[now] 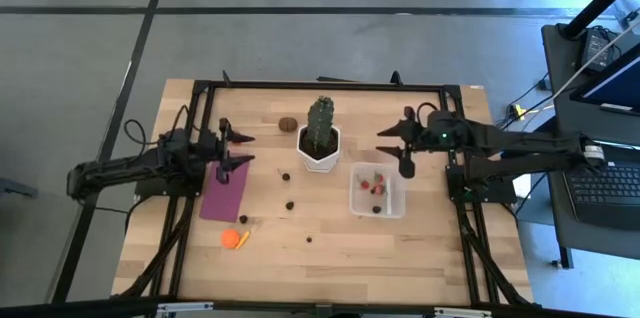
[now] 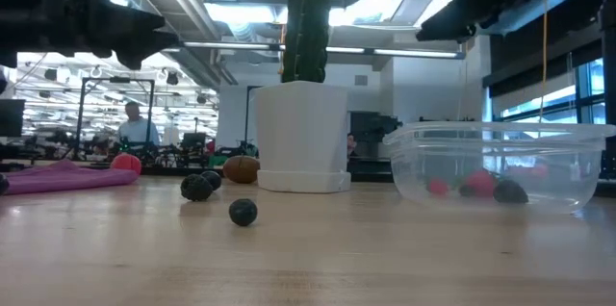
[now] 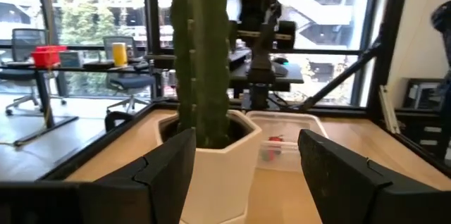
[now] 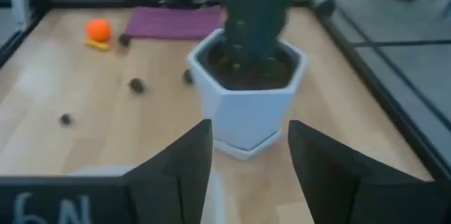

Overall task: Pick and placing Produce into tupperware
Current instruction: Put the black cherry into the transparent bin

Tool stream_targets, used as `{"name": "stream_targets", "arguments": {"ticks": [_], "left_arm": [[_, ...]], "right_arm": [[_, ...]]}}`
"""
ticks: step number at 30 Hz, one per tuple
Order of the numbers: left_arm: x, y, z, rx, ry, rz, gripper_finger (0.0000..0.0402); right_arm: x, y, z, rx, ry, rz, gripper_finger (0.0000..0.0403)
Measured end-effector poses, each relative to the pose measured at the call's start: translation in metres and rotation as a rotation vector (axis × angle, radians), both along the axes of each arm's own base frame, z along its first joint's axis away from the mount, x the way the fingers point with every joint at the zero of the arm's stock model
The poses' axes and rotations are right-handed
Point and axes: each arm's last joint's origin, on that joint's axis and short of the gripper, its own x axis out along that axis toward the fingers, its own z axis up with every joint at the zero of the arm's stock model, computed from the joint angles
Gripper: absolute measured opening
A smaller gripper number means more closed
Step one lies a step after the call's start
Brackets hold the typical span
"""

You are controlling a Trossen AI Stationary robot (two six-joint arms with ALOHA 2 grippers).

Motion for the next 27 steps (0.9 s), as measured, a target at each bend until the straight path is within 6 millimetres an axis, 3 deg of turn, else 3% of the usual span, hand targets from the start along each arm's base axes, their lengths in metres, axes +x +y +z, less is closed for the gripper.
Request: {"name": "stream_targets", "arguments": {"ticks": [5, 12, 18, 27], "left_arm": [[0.003, -0.001, -0.001, -0.016, 0.116, 0.058, 0.0244], [0.007, -0.002, 0.020, -0.047, 0.331, 0.128, 0.0244], [0.018, -0.004, 0.026, -0.104, 0.531, 0.147, 0.0244], [0.054, -0.008, 0.021, -0.075, 0.739, 0.142, 0.0244]], "right_arm": [[-0.012, -0.013, -0.024, 0.001, -0.066, -0.090, 0.0188], [-0.022, -0.024, -0.047, 0.062, -0.042, -0.159, 0.0188], [-0.024, -0.028, -0.048, 0.065, -0.038, -0.183, 0.0188], [-0.025, -0.031, -0.048, 0.066, -0.038, -0.202, 0.0188]]}}
